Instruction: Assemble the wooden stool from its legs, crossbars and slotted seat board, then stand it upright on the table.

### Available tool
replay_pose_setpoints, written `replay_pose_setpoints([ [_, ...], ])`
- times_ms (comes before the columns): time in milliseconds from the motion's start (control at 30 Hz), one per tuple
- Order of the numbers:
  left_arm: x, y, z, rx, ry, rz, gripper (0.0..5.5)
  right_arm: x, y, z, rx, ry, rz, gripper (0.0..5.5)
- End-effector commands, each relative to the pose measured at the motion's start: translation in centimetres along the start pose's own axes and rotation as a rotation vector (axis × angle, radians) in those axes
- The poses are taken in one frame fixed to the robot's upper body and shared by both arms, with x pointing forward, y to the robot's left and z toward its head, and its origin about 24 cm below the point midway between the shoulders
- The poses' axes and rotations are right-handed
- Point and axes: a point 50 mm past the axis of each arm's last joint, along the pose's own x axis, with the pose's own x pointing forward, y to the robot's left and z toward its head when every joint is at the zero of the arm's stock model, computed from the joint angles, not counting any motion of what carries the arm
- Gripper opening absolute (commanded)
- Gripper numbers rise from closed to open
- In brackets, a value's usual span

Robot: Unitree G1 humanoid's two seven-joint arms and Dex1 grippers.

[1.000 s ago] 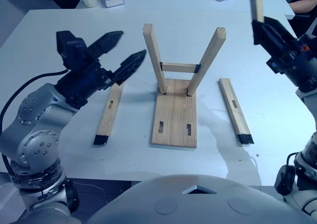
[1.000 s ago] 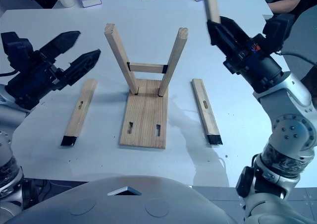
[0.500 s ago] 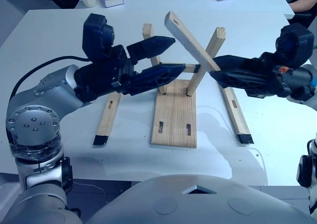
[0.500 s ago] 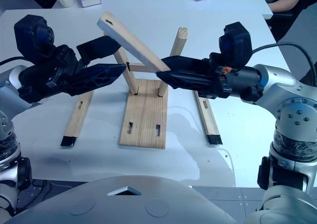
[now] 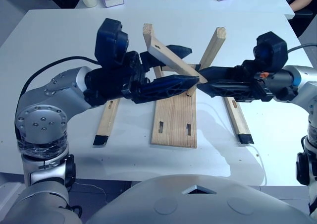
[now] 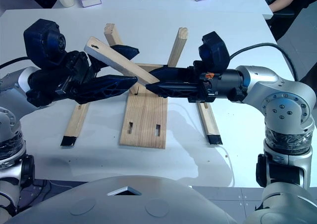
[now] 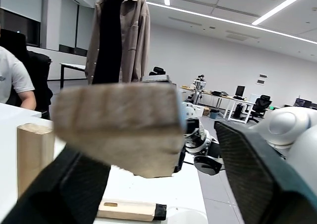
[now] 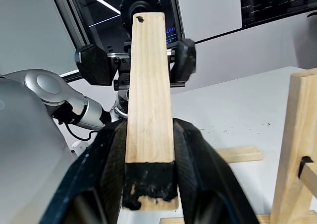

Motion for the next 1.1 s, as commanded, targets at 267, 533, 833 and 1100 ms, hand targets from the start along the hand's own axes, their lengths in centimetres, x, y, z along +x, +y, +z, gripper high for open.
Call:
replay_pose_setpoints([
  [267,0.0,0.0,-0.3,0.024,0.029,-0.006,1.71,0.3,-0.2,0.3,-0.045,0.009,0.003,1.3],
  [533,-1.0,0.0,-2.0,0.044,0.16,0.007,1.3,0.0,-0.3,0.9,-0.093,0.003,-0.028,1.3],
  [833,-1.3,0.7,-1.7,0.061,0.167,0.016,1.3,0.0,-0.2,-1.1,-0.133,0.107,-0.084,1.67],
  [1100,-3.2,1.5,0.1,0.133,0.167,0.143,1.3,-1.5,-1.1,-1.2,-0.169,0.115,-0.192,2.19],
])
